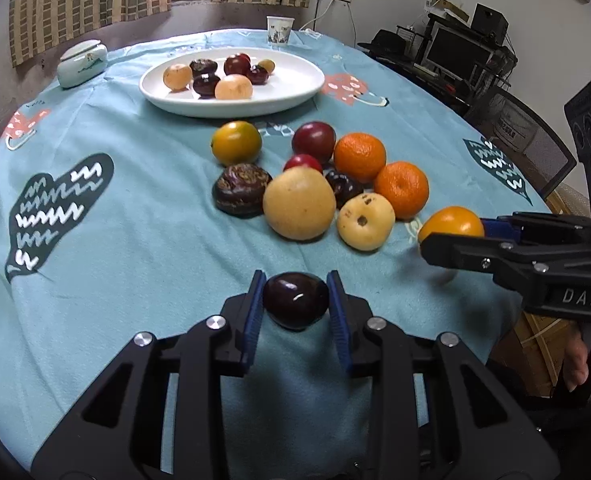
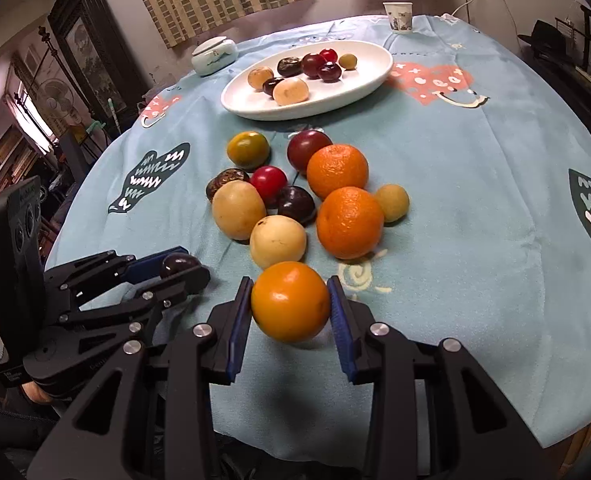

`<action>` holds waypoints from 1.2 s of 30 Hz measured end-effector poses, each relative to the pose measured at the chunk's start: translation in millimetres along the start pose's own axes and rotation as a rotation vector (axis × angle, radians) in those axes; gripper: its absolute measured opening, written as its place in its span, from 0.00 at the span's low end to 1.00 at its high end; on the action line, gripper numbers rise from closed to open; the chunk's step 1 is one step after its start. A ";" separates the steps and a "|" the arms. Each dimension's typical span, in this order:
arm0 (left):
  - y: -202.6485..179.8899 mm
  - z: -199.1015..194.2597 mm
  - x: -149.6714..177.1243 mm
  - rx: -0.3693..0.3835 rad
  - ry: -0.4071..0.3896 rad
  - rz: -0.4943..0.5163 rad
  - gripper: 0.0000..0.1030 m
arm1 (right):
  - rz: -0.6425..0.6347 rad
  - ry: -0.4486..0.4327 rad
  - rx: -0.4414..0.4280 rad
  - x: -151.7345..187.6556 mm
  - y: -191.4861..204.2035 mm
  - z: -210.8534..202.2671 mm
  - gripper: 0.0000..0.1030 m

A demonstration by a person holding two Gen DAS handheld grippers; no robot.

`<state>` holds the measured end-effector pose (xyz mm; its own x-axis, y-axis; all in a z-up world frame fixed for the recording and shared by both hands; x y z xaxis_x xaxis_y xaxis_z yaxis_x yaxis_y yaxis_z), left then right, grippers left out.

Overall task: Organize fruits
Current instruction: 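Carry plum and orange onto the plate and release both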

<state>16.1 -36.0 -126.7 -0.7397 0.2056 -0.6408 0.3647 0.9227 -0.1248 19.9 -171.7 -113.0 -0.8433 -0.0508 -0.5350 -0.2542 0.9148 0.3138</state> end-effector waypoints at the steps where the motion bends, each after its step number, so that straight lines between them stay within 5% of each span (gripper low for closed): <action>1: 1.7 -3.3 -3.4 -0.004 -0.010 0.000 0.30 | -0.001 -0.003 -0.003 -1.2 0.7 -1.0 0.37; 15: 51.5 -19.9 -97.1 -0.064 -0.103 -0.010 0.30 | -0.051 -0.024 -0.038 -60.9 7.6 3.8 0.37; 26: 108.2 65.4 -225.6 -0.120 -0.034 -0.040 0.31 | -0.123 -0.054 0.084 -199.9 -8.2 72.0 0.36; 36: 122.4 134.6 -249.2 -0.119 0.052 -0.052 0.31 | -0.090 0.014 0.133 -250.3 -45.1 131.2 0.36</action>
<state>321.2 -18.2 -84.3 -0.7851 0.1700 -0.5955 0.2574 0.9642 -0.0641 304.6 -147.7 -96.2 -0.8268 -0.1401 -0.5448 -0.2653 0.9511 0.1580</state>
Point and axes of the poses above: each gripper's, at about its wrist camera, not at the fingertips, and z roughly the way its jaws point, y to its left, x to its underside, the point moved 6 cm from there along z, roughly the way its jaws point, and after that the axes turned 2 degrees about z, right-handed, at the moved point
